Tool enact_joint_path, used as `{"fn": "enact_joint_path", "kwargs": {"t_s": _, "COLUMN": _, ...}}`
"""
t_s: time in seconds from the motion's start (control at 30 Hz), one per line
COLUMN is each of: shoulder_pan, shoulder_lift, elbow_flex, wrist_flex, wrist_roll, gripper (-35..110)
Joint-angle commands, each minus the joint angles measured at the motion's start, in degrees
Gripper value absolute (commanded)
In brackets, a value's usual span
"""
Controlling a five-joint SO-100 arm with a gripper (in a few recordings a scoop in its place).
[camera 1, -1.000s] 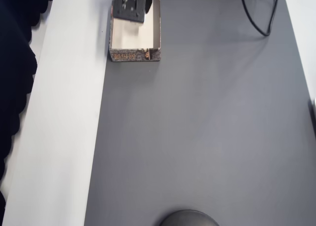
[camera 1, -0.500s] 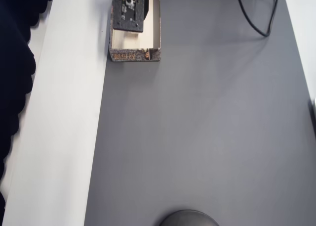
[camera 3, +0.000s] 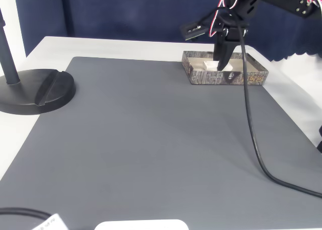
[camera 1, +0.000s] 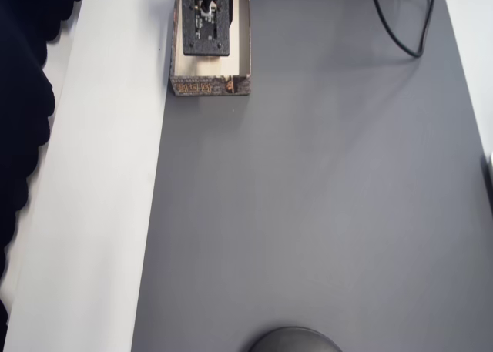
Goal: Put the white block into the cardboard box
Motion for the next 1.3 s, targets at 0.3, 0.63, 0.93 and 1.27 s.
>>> {"fn": "enact_joint_path", "kwargs": {"t_s": 0.3, "shoulder_pan": -0.1, "shoulder_lift": -0.7, "elbow_flex": -5.4, "wrist_flex": 0.4, "wrist_roll": 0.2, "gripper": -2}}
{"fn": "enact_joint_path", "kwargs": {"t_s": 0.63, "shoulder_pan": -0.2, "shoulder_lift": -1.3, "elbow_flex": -6.1, "wrist_flex": 0.4, "wrist_roll": 0.4, "gripper": 0}}
{"fn": "enact_joint_path", "kwargs": {"t_s": 0.93, "shoulder_pan": 0.1, "shoulder_lift": -1.7, "elbow_flex": -8.3, "wrist_flex": 0.0, "wrist_roll": -1.1, "gripper": 13}}
{"fn": "enact_joint_path", "kwargs": {"t_s": 1.27, "shoulder_pan": 0.1, "shoulder_lift": -1.2, "elbow_flex": -9.0, "wrist_flex": 0.1, "wrist_roll": -1.9, "gripper": 24}}
